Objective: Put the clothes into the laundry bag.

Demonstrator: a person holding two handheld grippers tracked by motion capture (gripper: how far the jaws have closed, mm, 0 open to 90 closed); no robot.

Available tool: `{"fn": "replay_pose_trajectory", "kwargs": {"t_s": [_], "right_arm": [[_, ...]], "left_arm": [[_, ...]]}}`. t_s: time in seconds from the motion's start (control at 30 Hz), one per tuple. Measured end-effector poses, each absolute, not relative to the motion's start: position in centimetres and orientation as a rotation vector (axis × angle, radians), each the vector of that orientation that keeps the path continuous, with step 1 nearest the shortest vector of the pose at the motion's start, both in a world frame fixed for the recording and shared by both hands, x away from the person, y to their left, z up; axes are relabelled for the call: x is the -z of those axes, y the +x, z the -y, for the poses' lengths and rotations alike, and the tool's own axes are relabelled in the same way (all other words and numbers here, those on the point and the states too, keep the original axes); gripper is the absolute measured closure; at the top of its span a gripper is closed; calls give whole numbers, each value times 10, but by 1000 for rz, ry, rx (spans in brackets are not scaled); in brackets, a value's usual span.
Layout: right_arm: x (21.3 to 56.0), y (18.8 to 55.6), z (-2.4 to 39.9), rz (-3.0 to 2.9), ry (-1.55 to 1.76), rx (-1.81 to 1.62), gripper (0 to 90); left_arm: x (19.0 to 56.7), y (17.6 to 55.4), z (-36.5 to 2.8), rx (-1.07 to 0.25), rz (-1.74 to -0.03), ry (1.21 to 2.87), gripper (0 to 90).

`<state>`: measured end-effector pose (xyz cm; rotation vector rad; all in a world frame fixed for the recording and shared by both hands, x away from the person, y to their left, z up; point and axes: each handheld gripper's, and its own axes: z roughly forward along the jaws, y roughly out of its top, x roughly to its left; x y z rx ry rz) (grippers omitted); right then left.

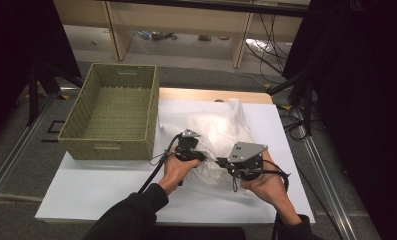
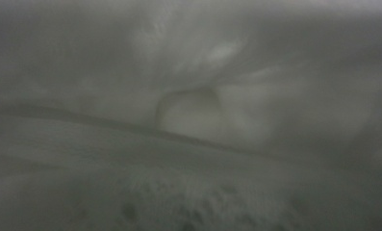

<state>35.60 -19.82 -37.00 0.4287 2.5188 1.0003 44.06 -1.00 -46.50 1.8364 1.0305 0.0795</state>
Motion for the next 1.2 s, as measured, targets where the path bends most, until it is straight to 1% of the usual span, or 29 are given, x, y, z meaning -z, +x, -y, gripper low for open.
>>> {"fn": "replay_pose_trajectory", "kwargs": {"t_s": [0.03,0.07,0.1,0.13,0.17,0.2,0.27,0.3,0.33,0.47,0.53,0.6,0.63,0.67,0.7,0.73,0.77,0.8,0.83,0.9,0.93,0.97,1.0,1.03,1.07,1.1,1.17,1.2], "right_arm": [[373,357,198,-2524,419,-970,900],[376,359,198,-2520,419,-947,900],[378,360,199,-2526,434,-947,900],[379,362,201,-2520,439,-954,900],[379,363,204,-2514,450,-956,900],[379,363,205,-2512,465,-960,900],[377,363,206,-2503,481,-968,900],[377,363,206,-2502,484,-966,900],[377,363,206,-2502,486,-967,900],[378,363,203,-2507,468,-969,900],[378,363,202,-2511,463,-968,900],[380,363,201,-2518,463,-966,900],[381,364,201,-2523,465,-963,900],[381,363,201,-2527,478,-962,900],[382,364,202,-2526,472,-955,900],[382,364,202,-2527,484,-961,900],[382,365,203,-2524,488,-967,900],[381,365,203,-2529,487,-980,900],[379,364,204,-2532,494,-988,900],[372,360,204,-2535,484,-993,900],[367,358,204,-2532,468,-1002,900],[364,356,204,-2531,473,-1010,900],[361,355,204,-2524,470,-1014,900],[360,354,204,-2524,470,-1015,900],[362,354,203,-2522,479,-1004,900],[364,354,203,-2527,472,-982,900],[375,358,201,-2541,488,-955,900],[378,358,201,-2556,510,-943,900]], "left_arm": [[463,438,9,-99,-1010,1850,783],[459,435,8,-101,-991,1866,747],[457,432,6,-83,-989,1876,691],[453,427,2,-33,-959,1914,618],[449,421,-1,-13,-937,1952,516],[446,413,-4,-21,-919,1983,454],[441,397,-12,-98,-901,2025,370],[440,390,-17,-122,-882,2061,305],[440,383,-21,-129,-872,2075,265],[450,374,-21,-101,-844,2168,182],[456,374,-17,-98,-837,2186,184],[466,385,-2,-112,-895,2186,248],[466,390,-2,-118,-871,2223,330],[466,390,-2,-118,-871,2223,464],[463,400,5,-152,-875,2147,616],[461,405,5,-135,-880,2107,726],[457,410,6,-101,-899,2059,774],[453,412,10,-68,-921,2017,796],[449,415,11,-76,-907,2022,804],[441,418,16,-139,-880,2008,809],[441,421,18,-168,-870,2002,810],[446,429,19,-227,-872,2022,812],[453,437,18,-217,-920,2006,812],[459,443,16,-151,-992,1946,810],[462,446,15,-116,-1017,1913,807],[462,446,16,-125,-1009,1901,800],[459,440,15,-175,-963,1947,776],[458,437,12,-174,-954,1956,757]]}}
